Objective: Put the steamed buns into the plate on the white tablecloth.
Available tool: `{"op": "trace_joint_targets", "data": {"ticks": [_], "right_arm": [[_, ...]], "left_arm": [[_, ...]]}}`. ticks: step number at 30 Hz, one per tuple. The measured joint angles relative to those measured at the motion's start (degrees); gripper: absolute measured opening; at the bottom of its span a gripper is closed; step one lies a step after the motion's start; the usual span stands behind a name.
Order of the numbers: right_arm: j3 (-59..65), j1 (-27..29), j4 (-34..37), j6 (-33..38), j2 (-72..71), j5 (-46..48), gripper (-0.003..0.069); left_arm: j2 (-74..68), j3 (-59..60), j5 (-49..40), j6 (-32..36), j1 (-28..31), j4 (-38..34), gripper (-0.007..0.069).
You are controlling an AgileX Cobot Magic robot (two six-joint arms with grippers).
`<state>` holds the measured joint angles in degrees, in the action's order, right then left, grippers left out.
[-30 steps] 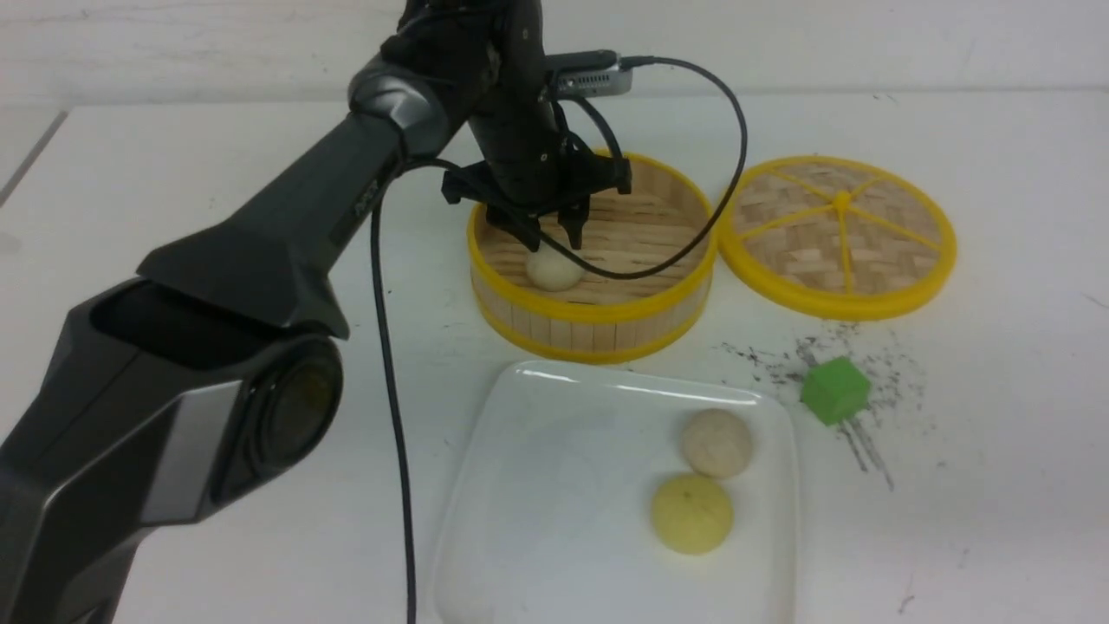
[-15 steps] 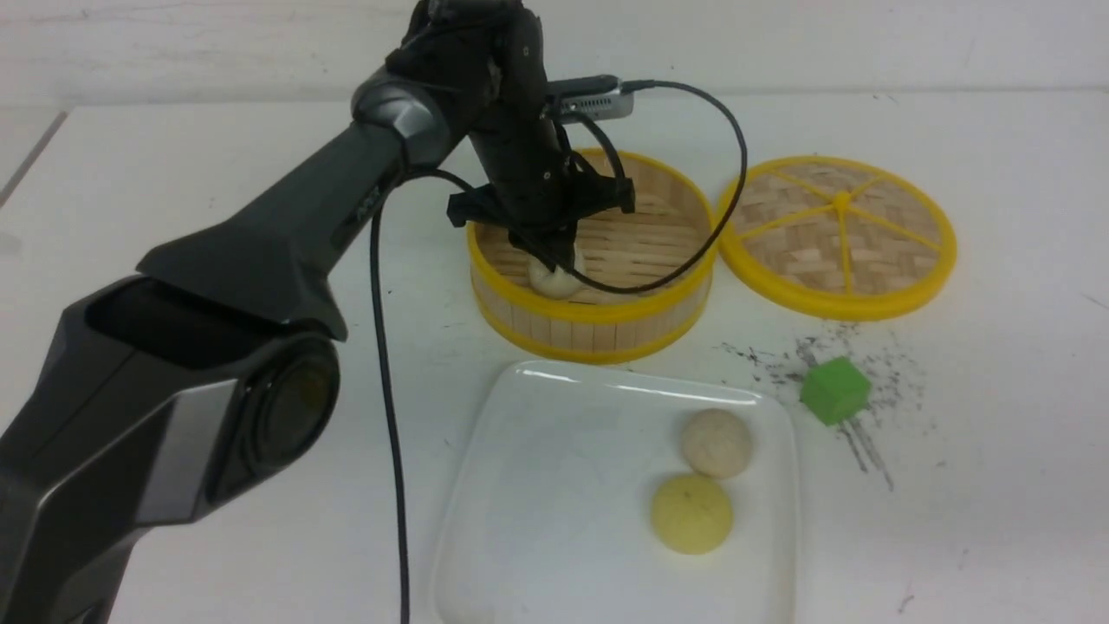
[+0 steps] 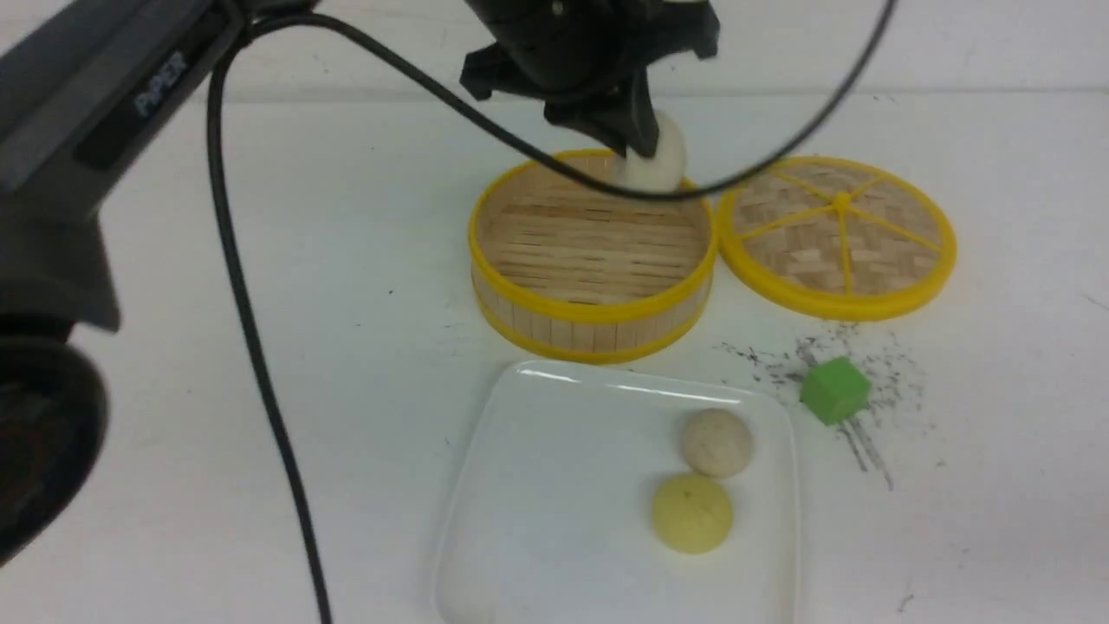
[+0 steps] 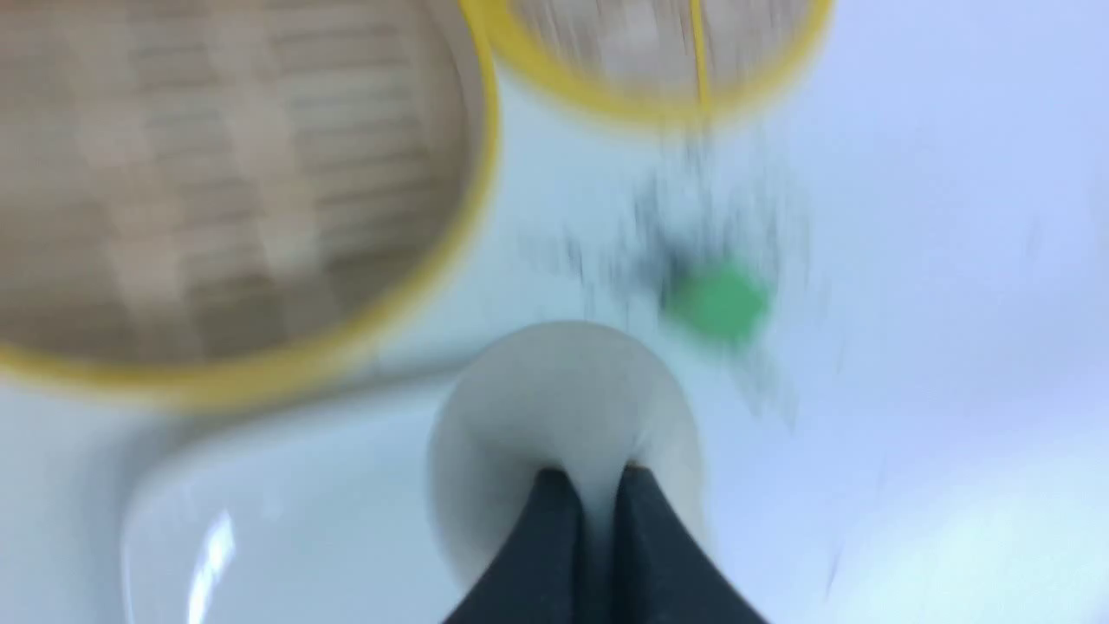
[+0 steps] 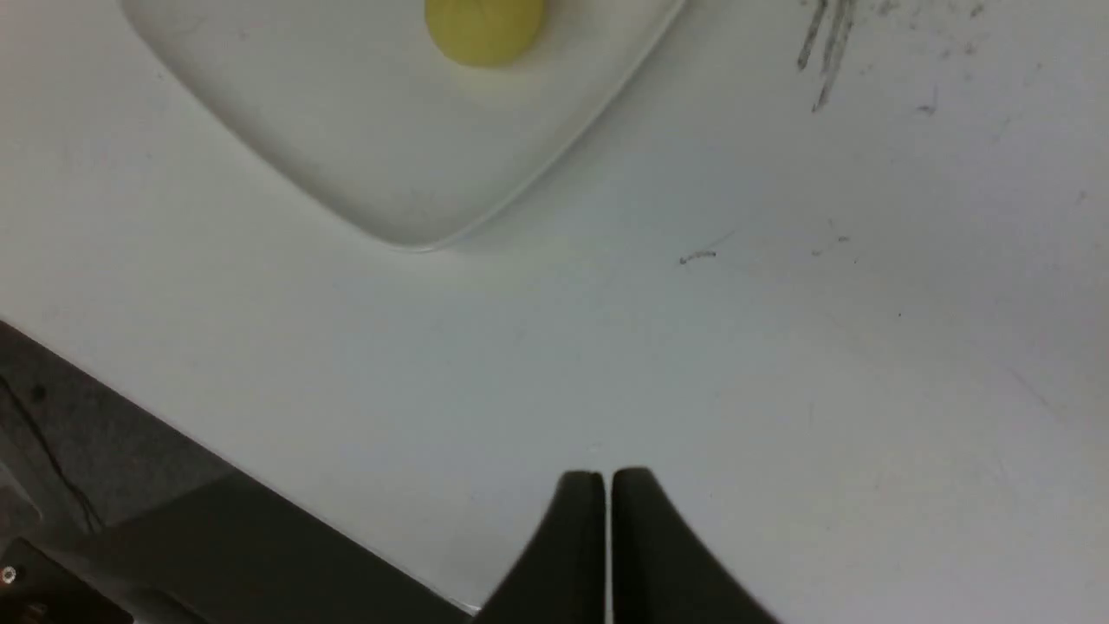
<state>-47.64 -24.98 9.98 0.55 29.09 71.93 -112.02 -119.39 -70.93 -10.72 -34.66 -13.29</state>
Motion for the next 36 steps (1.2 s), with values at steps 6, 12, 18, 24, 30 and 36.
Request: {"op": "trace_joint_targets", "data": {"ticks": [6, 12, 18, 24, 30, 36], "right_arm": [[0.0, 0.0, 0.0, 0.0, -6.3, 0.0, 0.0030], [0.1, 0.0, 0.0, 0.0, -8.7, 0.1, 0.0030], [2.0, 0.0, 0.0, 0.0, -8.7, 0.1, 0.0030], [2.8, 0.0, -0.5, 0.0, -8.7, 0.1, 0.0030], [2.8, 0.0, -3.0, 0.0, -8.7, 0.1, 0.0040], [2.8, 0.0, -5.4, -1.0, -10.1, 0.1, 0.0047]], "left_arm": [[2.5, 13.4, 0.0, -2.2, -8.0, 6.9, 0.0031], [-2.9, 18.5, 0.2, -11.2, -13.3, 18.8, 0.0077], [-7.8, 18.6, 2.1, -15.8, -13.5, 23.9, 0.0229], [-8.7, 18.6, 2.5, -16.0, -13.6, 23.5, 0.0372], [-5.5, 15.8, 1.0, -16.0, -13.6, 23.9, 0.0439], [-0.3, 11.3, 0.5, -16.0, -13.6, 26.7, 0.0422]]}}
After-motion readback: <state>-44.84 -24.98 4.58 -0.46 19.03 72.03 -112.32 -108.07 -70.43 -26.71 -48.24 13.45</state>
